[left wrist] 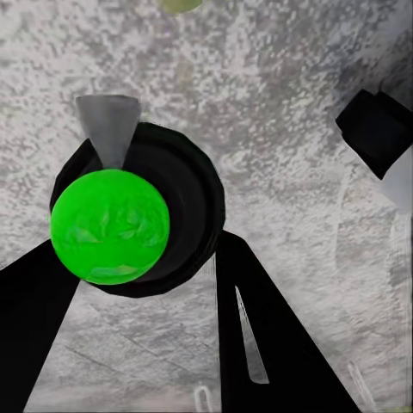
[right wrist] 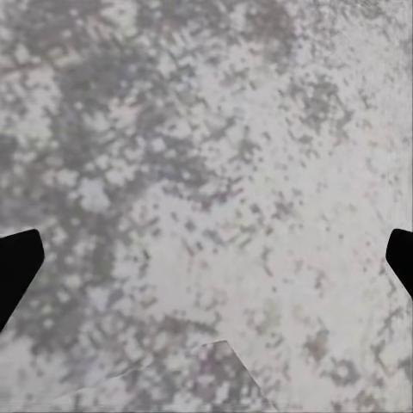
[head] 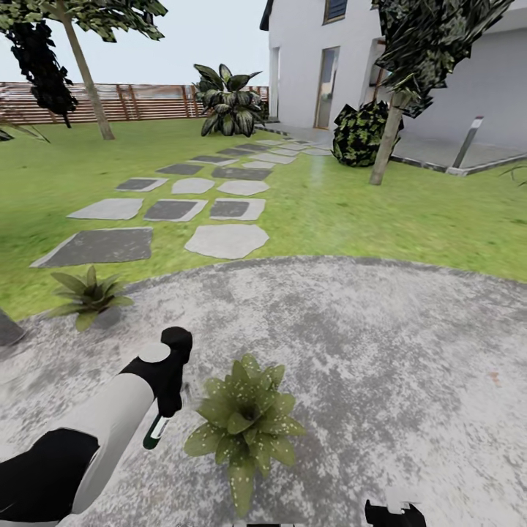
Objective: Pick up the pesticide atomizer in the garden and spray insectifuge to fully cover both potted plants in the garden.
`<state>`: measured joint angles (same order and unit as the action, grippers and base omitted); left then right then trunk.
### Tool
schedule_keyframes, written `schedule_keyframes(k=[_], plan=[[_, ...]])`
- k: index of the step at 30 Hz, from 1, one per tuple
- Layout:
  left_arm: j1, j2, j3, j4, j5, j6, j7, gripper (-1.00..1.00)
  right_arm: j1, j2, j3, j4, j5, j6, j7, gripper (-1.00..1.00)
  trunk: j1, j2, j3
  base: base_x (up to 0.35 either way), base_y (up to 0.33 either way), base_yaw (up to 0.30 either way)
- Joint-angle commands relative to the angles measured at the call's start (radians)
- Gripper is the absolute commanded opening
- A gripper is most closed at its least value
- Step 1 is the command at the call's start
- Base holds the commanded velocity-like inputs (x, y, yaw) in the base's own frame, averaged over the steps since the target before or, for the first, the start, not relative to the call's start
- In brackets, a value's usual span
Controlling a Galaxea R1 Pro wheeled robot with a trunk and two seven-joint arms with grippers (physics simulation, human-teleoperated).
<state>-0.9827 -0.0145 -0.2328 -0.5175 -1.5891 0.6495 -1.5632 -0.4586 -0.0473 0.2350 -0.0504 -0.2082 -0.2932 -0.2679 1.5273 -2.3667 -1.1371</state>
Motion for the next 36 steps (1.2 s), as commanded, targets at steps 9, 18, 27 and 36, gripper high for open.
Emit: schedule_keyframes(k=[9,18,27,36], plan=[[-0.004,-0.008,-0.001,-0.004,-0.002,0.015,-0.008,-1.0,0.0,0.0,0.009,0.0,-0.01,-0.003,-0.002,1.0,0.0,0.0,-0.001,0.0,-0.211,0.038],[-0.011,-0.019,0.0,-0.004,0.001,0.015,-0.008,-1.0,0.0,0.0,0.009,0.0,-0.01,-0.003,-0.002,1.0,0.0,0.0,-0.001,0.0,-0.273,0.053],[-0.015,-0.021,0.0,-0.003,-0.005,0.015,-0.008,-1.0,0.0,0.0,0.009,0.0,-0.01,-0.003,-0.002,1.0,0.0,0.0,-0.001,0.006,-0.26,0.267],[-0.016,-0.027,-0.005,-0.003,-0.011,0.011,-0.008,-1.0,0.0,0.0,0.01,0.0,-0.01,-0.003,-0.002,1.0,0.0,0.0,-0.001,0.131,-0.245,0.252]])
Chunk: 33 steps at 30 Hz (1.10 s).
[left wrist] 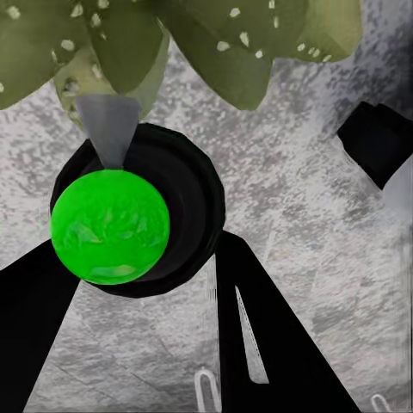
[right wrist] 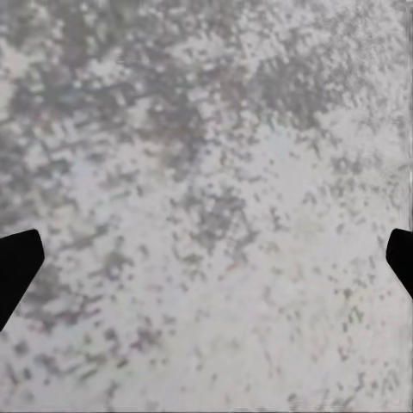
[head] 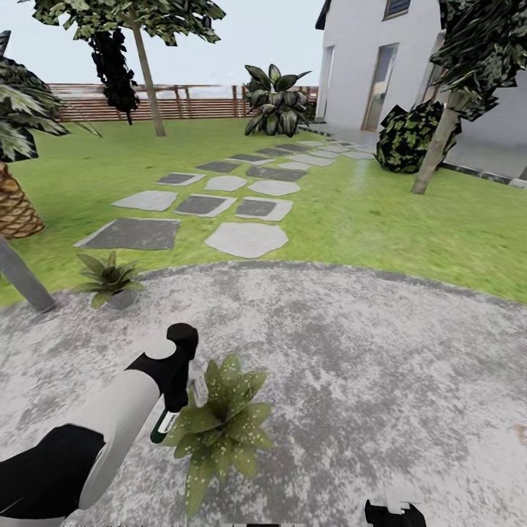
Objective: Pick up the pesticide atomizer in the garden and spray insectifuge to fully cover both potted plants in the garden.
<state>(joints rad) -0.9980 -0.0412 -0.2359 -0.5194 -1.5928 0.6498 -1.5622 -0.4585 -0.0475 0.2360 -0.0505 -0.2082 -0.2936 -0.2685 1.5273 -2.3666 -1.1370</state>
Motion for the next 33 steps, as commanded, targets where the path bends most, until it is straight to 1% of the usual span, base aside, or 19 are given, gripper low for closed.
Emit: schedule_keyframes(k=[1,8,13,19,28,33], plan=[[-0.001,-0.002,-0.002,-0.001,-0.008,0.01,-0.009,-1.0,0.0,0.0,0.008,0.0,-0.01,-0.002,-0.001,1.0,0.0,0.0,-0.001,-0.008,-0.307,0.059],[-0.001,-0.006,-0.004,-0.002,-0.013,0.01,-0.009,-1.0,0.0,0.0,0.008,0.0,-0.01,-0.002,-0.001,1.0,0.0,0.0,-0.001,-0.168,-0.28,0.027],[-0.003,-0.008,-0.004,-0.002,-0.014,0.012,-0.009,-1.0,0.0,0.0,0.009,0.0,-0.01,-0.002,-0.001,1.0,0.0,0.0,-0.001,-0.159,-0.276,0.231],[-0.011,-0.008,-0.003,-0.002,-0.011,0.013,-0.009,-1.0,0.0,0.0,0.009,-0.002,-0.01,-0.002,-0.001,1.0,0.0,0.0,-0.001,-0.013,-0.307,0.255],[-0.011,-0.007,-0.005,-0.002,-0.013,0.022,-0.009,-1.0,0.0,0.0,0.006,-0.006,-0.01,-0.002,-0.001,1.0,0.0,0.0,-0.001,0.0,-0.31,0.02],[-0.011,-0.008,-0.005,-0.003,-0.013,0.022,-0.009,-1.0,0.0,0.001,0.008,-0.006,-0.01,-0.002,-0.001,1.0,0.0,0.0,-0.001,0.0,-0.31,0.196]])
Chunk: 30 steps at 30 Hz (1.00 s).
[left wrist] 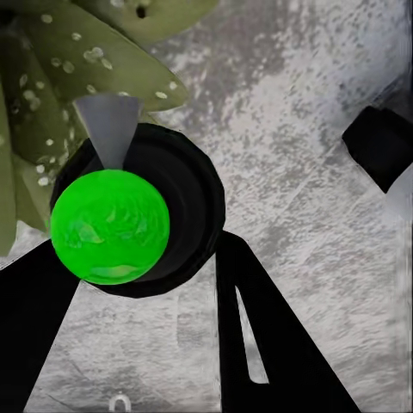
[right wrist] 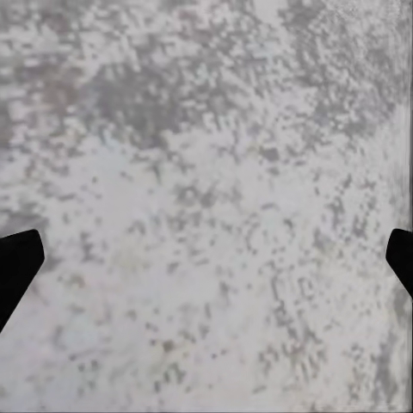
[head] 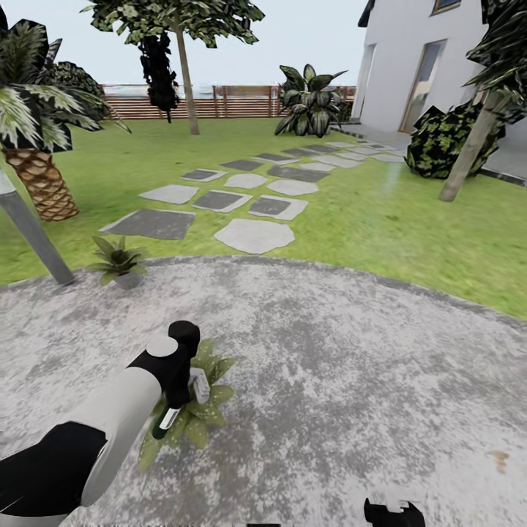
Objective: Pick up the pesticide atomizer in the garden and spray insectifuge to fully cover both potted plants in the garden.
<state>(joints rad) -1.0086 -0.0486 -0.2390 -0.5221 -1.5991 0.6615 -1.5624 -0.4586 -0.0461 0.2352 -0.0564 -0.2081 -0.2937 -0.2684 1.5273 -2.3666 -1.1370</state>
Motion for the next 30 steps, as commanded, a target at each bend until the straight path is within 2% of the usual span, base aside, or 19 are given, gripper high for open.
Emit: schedule_keyframes(k=[1,11,14,16,17,19,22,24,26,27,28,30], plan=[[-0.001,0.0,-0.002,0.0,-0.007,0.01,-0.008,-1.0,0.0,0.0,0.009,0.0,-0.01,-0.002,-0.002,1.0,0.0,0.0,-0.001,0.0,-0.31,0.266],[-0.001,0.004,-0.001,-0.001,-0.008,0.012,-0.008,-1.0,0.0,0.0,0.009,0.0,-0.01,-0.002,-0.002,1.0,0.0,0.0,-0.001,0.0,-0.31,0.277],[0.009,0.028,0.005,0.0,-0.006,0.01,-0.008,-1.0,0.0,0.0,0.01,0.0,-0.01,-0.002,-0.002,1.0,0.0,0.0,-0.001,0.0,-0.309,0.279],[0.015,0.063,0.013,0.0,0.004,0.009,-0.008,-1.0,0.0,0.0,0.01,0.0,-0.01,-0.002,-0.002,1.0,0.0,0.0,-0.001,0.0,-0.308,0.278],[0.019,0.076,0.022,0.001,0.007,0.006,-0.008,-1.0,0.0,0.0,0.01,0.001,-0.01,-0.002,-0.002,1.0,0.0,0.0,-0.001,0.0,-0.305,0.279],[0.021,0.087,0.051,0.002,0.022,0.0,-0.008,-1.0,0.0,0.0,0.01,0.001,-0.01,-0.002,-0.002,1.0,0.0,0.0,-0.001,0.0,-0.301,0.279],[0.027,0.091,0.1,0.002,0.091,-0.005,-0.008,-1.0,0.0,0.0,0.01,0.001,-0.01,-0.002,-0.002,1.0,0.0,0.0,-0.001,0.0,-0.298,0.279],[0.047,0.091,0.117,0.002,0.191,-0.014,-0.008,-1.0,0.0,0.0,0.01,0.001,-0.01,-0.002,-0.002,1.0,0.0,0.0,-0.001,0.0,-0.284,0.279],[0.065,0.091,0.121,0.002,0.251,-0.056,-0.006,-1.0,0.0,0.0,0.01,0.001,-0.01,-0.002,-0.002,1.0,0.0,0.0,-0.001,0.0,-0.278,0.279],[0.076,0.091,0.122,0.003,0.282,-0.102,0.025,-1.0,0.0,0.0,0.01,0.001,-0.01,-0.002,-0.002,1.0,0.0,0.0,-0.001,0.0,-0.281,0.26],[0.081,0.092,0.124,0.007,0.301,-0.139,0.045,-1.0,0.0,0.0,0.01,0.0,-0.01,-0.002,-0.002,1.0,0.0,0.0,-0.001,-0.007,-0.29,0.145],[0.096,0.094,0.128,0.008,0.316,-0.17,0.061,-1.0,0.0,0.0,0.01,0.0,-0.01,-0.002,-0.002,1.0,0.0,0.0,-0.001,-0.072,-0.289,0.07]])
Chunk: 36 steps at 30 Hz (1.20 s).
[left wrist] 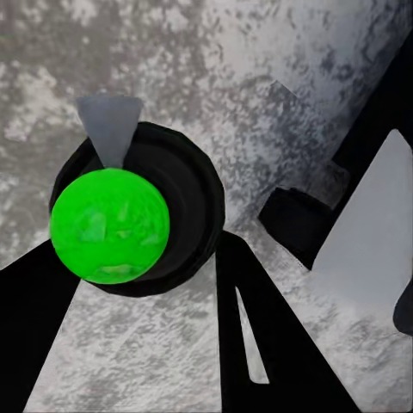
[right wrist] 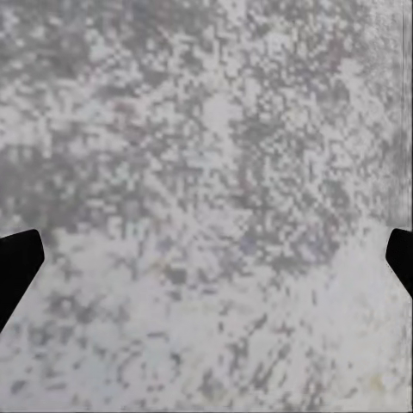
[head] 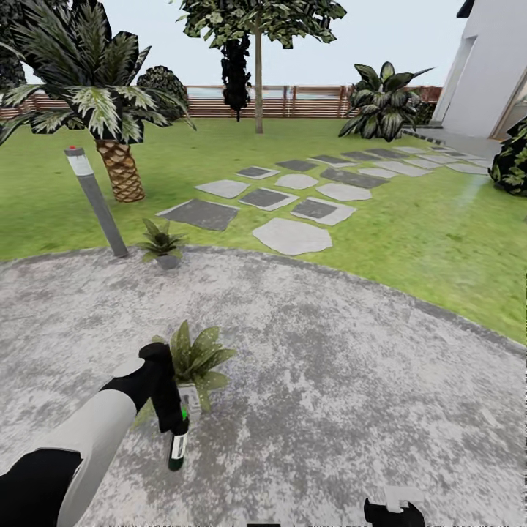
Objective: Pick up the pesticide atomizer in the garden and spray insectifuge to fully cover both potted plants in the garden.
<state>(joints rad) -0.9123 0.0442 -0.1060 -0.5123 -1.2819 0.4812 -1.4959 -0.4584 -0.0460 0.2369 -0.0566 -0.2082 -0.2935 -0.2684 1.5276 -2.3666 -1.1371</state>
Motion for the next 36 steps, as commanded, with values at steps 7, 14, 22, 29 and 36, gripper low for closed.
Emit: schedule_keyframes(k=[7,14,22,29,36], plan=[[0.059,0.007,0.062,-0.007,0.037,-0.013,0.126,-1.0,0.0,0.0,0.009,0.0,-0.01,-0.003,-0.001,1.0,0.0,0.0,-0.001,-0.211,-0.221,0.007],[0.062,0.008,0.065,-0.007,0.066,-0.012,0.179,-1.0,0.0,0.0,0.009,0.001,-0.009,-0.003,0.002,1.0,0.0,0.0,-0.001,-0.069,-0.056,0.0],[0.107,0.017,0.063,0.008,0.336,-0.137,0.434,-1.0,0.0,-0.001,0.015,-0.006,0.002,-0.003,0.011,1.0,0.0,0.0,-0.001,-0.001,-0.001,0.0],[0.187,0.016,0.059,0.119,0.471,-0.48,0.606,-1.0,0.0,-0.015,0.02,-0.263,0.362,-0.003,0.038,1.0,0.0,0.0,-0.001,0.0,0.0,0.0],[0.188,0.016,0.045,0.202,0.454,-0.592,0.602,-1.0,-0.002,-0.014,0.02,-0.43,0.475,0.003,0.45,1.0,0.0,0.0,-0.001,0.0,0.0,0.0]])
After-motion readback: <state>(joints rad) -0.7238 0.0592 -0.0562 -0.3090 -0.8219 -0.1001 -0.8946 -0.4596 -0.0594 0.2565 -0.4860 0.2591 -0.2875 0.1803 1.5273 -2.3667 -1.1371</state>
